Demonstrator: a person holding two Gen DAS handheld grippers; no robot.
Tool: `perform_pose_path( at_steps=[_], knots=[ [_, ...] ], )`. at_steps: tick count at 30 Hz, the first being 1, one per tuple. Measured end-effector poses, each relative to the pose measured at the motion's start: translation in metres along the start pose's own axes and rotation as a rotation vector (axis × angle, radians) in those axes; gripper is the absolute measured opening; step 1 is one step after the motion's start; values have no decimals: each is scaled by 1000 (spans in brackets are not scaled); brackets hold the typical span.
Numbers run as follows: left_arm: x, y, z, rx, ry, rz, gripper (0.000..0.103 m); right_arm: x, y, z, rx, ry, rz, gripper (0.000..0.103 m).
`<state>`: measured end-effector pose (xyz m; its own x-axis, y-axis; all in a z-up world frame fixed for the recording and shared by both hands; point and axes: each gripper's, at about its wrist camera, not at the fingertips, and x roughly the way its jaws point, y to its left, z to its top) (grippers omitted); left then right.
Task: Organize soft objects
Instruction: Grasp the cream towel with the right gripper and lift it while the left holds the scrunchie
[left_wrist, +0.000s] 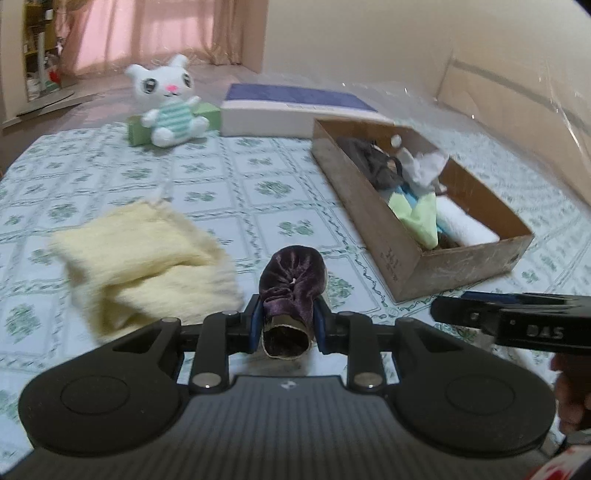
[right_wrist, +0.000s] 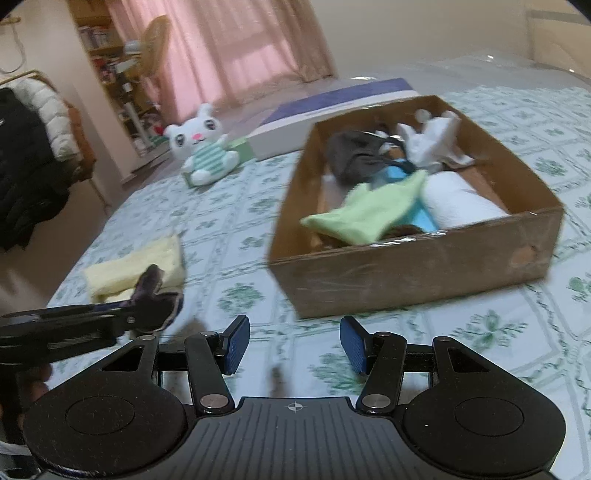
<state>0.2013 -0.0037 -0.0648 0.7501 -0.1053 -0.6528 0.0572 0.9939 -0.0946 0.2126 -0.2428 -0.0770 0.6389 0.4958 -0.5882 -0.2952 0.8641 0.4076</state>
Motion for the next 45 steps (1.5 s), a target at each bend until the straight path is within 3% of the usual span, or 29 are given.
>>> perform_pose_path(
  at_steps=[9, 18, 26, 31, 33, 34, 39, 45],
  knots=[
    [-59, 60, -20, -76, -35, 143, 26, 13, 46, 2, -138, 10, 131, 55],
    [-61, 134, -35, -216, -15, 335, 26, 59, 123, 3, -353, 17, 259, 55],
    [-48, 163, -41, -284, 33, 370, 26, 109, 187, 0, -510, 8, 316, 55],
    [-42, 167, -40, -288, 49, 389, 26, 136, 210, -4, -581, -2, 296, 55],
    [-41, 166, -40, -286, 49, 394, 26, 147, 214, -6, -604, 5, 281, 37],
    [-42, 166, -40, -286, 48, 392, 26, 152, 214, -8, -611, 11, 276, 20],
    [-41, 161, -42, -277, 54, 387, 26, 156, 194, -7, -532, 60, 300, 16],
    [-44, 149, -44, -250, 53, 369, 26, 132, 141, 8, -249, 160, 391, 15]
  ],
)
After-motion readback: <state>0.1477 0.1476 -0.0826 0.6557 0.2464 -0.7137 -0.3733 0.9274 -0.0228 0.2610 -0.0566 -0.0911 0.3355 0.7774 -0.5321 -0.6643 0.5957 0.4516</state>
